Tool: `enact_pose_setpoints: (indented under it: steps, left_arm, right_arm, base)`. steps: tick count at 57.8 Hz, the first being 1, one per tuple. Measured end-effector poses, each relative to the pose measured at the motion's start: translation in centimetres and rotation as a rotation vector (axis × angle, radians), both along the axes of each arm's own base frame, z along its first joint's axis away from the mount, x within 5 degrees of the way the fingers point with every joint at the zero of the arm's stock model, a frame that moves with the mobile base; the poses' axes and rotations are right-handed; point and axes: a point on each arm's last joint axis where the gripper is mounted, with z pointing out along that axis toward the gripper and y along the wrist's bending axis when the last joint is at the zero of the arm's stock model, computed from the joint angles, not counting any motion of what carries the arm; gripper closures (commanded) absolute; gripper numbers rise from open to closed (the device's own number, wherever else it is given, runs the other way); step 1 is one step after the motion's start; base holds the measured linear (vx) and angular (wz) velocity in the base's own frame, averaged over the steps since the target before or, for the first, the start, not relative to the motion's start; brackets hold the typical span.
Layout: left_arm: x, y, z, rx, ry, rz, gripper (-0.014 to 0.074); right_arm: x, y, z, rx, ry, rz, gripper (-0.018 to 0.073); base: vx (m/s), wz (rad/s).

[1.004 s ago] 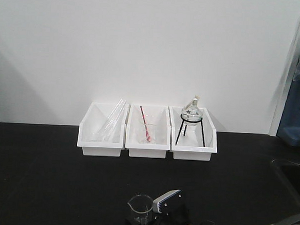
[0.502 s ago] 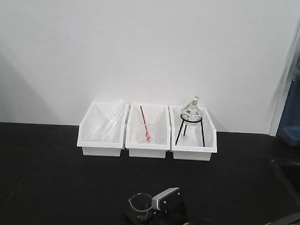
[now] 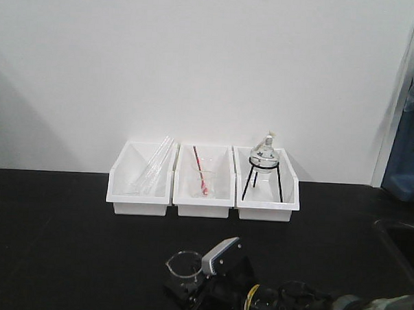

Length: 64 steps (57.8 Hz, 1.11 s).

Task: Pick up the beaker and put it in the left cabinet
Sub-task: 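Lift the held beaker off the bench with the right gripper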

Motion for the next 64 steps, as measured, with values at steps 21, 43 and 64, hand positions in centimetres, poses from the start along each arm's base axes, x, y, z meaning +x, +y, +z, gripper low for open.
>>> enact_pose_setpoints:
  steps: [21,43,64]
  left_arm:
    - [0.0,0.0,0.0,0.0,0.0,0.0,0.0595]
    - [0.0,0.0,0.0,0.0,0.0,0.0,0.0595]
    - [0.0,0.0,0.0,0.0,0.0,0.0,0.0595]
  right_arm:
    - [-1.7,-1.7,11.1,-0.001,-0.113,-0.097,0.0568]
    - [-3.8,-2.7,16.5,0.104,-0.147,-0.122,0.0568]
    - [-3.8,-2.7,16.4,0.095,-0.145,-0.12,0.0568]
  base:
    - [0.0,0.0]
    - [0.0,0.0]
    - [0.0,0.0]
